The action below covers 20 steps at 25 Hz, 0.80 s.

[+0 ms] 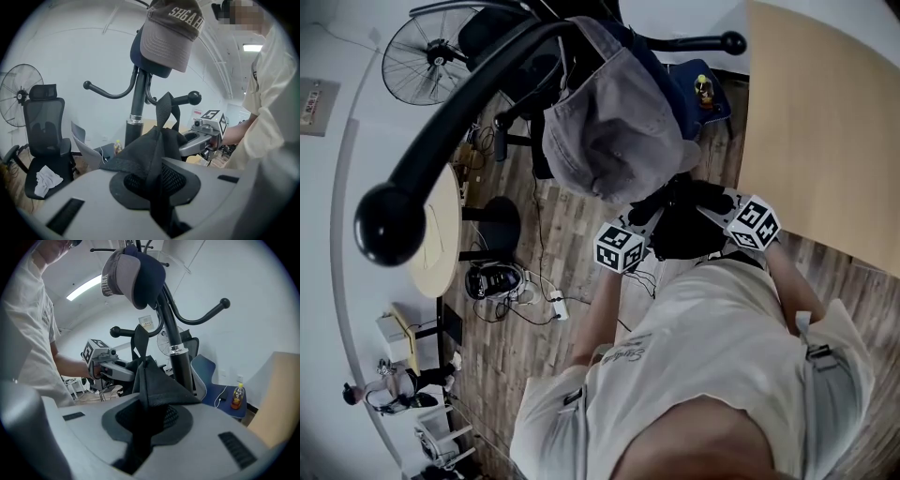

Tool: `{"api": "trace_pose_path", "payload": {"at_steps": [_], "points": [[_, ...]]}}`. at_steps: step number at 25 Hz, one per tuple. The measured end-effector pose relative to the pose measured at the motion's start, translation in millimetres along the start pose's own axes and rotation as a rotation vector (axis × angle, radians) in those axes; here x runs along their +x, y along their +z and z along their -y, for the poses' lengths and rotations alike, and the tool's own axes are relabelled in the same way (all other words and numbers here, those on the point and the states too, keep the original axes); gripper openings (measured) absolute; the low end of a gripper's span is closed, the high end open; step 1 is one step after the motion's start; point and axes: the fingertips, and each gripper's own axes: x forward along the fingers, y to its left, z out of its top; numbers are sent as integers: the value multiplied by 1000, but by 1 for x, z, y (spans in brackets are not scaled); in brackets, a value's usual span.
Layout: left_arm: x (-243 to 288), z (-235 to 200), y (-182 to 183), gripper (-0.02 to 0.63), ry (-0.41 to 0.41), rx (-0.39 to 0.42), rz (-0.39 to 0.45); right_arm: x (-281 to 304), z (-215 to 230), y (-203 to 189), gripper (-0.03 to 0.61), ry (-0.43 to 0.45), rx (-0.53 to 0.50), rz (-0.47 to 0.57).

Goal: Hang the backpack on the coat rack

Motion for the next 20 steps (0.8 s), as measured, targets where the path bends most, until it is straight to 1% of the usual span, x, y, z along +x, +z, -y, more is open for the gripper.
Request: {"api": "trace_pose_path", "payload": {"at_steps": [4, 13, 20], "points": [[9, -8, -1, 48, -1, 11, -16, 5, 11, -4, 35, -4, 17, -2], [24, -25, -5, 49, -4, -14, -44, 15, 30, -10, 42, 12, 52, -29], [27, -27, -6, 61, -8, -15, -49, 15, 33, -9, 62, 29, 76, -21]]}}
